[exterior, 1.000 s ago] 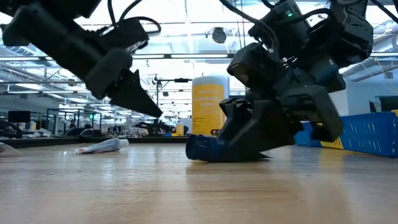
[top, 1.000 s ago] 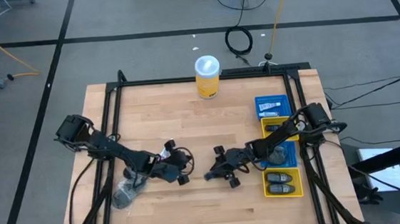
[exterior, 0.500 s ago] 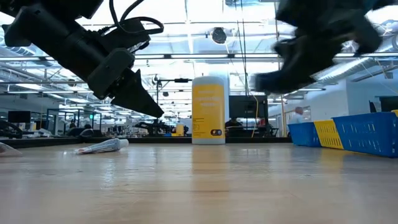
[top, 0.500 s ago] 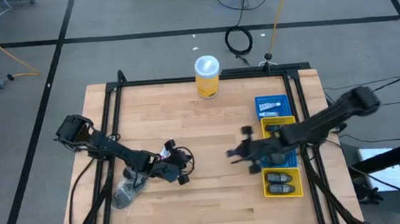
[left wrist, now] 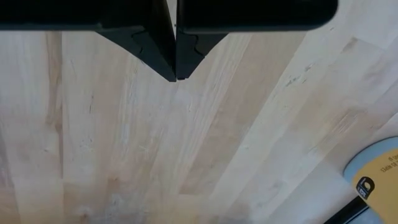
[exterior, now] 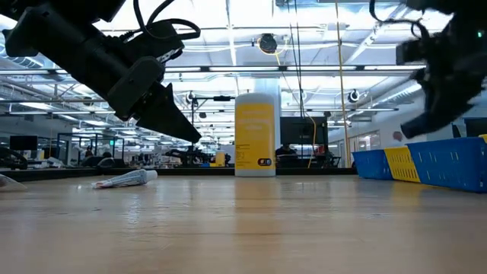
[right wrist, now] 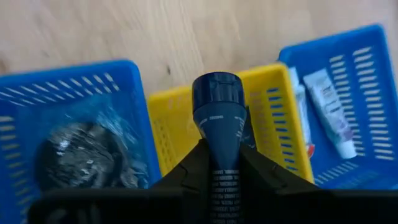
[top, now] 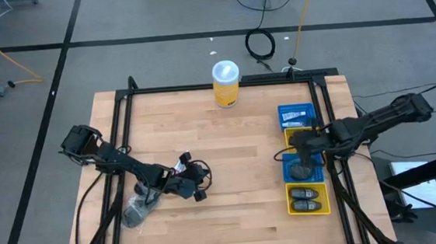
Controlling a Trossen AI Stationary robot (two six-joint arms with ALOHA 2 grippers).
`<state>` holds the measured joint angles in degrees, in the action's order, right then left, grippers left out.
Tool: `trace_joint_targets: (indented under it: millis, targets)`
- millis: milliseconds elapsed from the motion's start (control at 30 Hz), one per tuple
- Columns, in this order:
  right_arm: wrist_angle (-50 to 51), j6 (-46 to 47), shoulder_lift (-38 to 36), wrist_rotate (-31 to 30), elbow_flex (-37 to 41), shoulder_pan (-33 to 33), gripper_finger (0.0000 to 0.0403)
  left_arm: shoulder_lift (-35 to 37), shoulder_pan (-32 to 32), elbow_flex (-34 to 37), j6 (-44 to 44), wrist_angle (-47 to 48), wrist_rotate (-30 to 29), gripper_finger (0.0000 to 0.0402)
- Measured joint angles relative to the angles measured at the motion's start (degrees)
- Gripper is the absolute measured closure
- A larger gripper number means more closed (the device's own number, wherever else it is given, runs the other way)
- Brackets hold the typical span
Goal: Pick & Place Travel size toiletries
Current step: Put the blue shave cream into the top yellow bin, then put the black hairbrush into the bottom blue bin
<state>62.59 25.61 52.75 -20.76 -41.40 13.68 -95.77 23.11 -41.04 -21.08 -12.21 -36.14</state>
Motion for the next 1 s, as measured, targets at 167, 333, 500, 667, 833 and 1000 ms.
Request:
trace_joint_targets:
  millis: [167,333,500,667,833,1000]
  targets:
    - [-0.5,-1.0,2.1,2.1,0.9,-1.8,0.0351,0.0,-0.1,0.0,0.0,0.0,0.0,0.0382]
    - [-0.6,-1.8,4.7,3.0,0.9,-3.9,0.0351,0.0,-0.6,0.0,-0.1,0.0,0.0,0.0387]
    - [-0.7,-2.1,7.6,3.0,0.9,-5.5,0.0342,0.0,-0.6,0.0,-0.4,0.0,0.1,0.04]
    - [-0.7,-2.6,10.6,3.2,0.9,-6.6,0.0324,0.0,-0.6,0.0,-0.4,0.0,0.1,0.0387]
    - [-1.5,-3.8,11.9,4.5,0.9,-6.6,0.0301,0.0,-0.6,0.0,-0.4,0.0,0.1,0.0379]
    - [-1.2,-4.0,11.2,4.4,0.5,-6.6,0.0271,0.0,-0.6,0.0,-0.4,0.0,0.1,0.0389]
